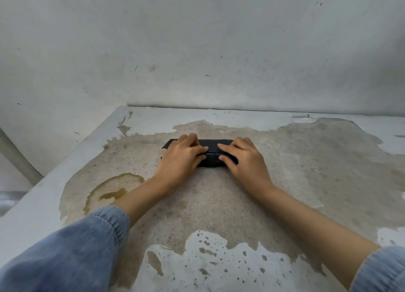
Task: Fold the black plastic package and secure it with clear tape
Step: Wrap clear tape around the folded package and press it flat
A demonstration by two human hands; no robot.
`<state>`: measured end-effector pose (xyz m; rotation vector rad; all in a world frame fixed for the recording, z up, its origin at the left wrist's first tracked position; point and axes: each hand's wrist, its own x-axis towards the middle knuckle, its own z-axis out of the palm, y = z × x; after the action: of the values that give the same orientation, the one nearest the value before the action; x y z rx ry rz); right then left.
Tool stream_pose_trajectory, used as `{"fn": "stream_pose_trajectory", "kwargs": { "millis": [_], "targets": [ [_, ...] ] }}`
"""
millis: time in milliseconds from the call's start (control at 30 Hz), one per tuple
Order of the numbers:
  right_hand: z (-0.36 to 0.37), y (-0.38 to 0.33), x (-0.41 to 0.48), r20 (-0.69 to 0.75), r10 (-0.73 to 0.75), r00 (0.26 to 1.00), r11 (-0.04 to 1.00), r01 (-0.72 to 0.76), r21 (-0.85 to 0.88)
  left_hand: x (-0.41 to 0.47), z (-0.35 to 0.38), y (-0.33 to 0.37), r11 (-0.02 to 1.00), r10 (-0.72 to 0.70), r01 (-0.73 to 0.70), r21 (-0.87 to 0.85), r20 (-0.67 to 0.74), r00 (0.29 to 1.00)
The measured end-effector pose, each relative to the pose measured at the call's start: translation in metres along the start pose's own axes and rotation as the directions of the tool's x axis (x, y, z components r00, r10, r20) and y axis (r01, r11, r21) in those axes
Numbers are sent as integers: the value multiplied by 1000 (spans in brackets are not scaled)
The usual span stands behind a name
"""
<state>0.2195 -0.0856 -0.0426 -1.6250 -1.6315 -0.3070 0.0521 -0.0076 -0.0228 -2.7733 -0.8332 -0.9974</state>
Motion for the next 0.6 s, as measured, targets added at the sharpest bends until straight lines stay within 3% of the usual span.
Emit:
{"fn": "stream_pose_trajectory", "kwargs": {
  "millis": [200, 600],
  "targets": [
    [4, 5, 0, -48, -96, 994, 994, 94, -51, -4, 6, 2, 999, 41, -40, 8, -32, 999],
    [2, 12, 1, -33, -102, 994, 993, 104, 54, -6, 7, -4, 998, 42, -43, -45, -17, 999]
  ]
}}
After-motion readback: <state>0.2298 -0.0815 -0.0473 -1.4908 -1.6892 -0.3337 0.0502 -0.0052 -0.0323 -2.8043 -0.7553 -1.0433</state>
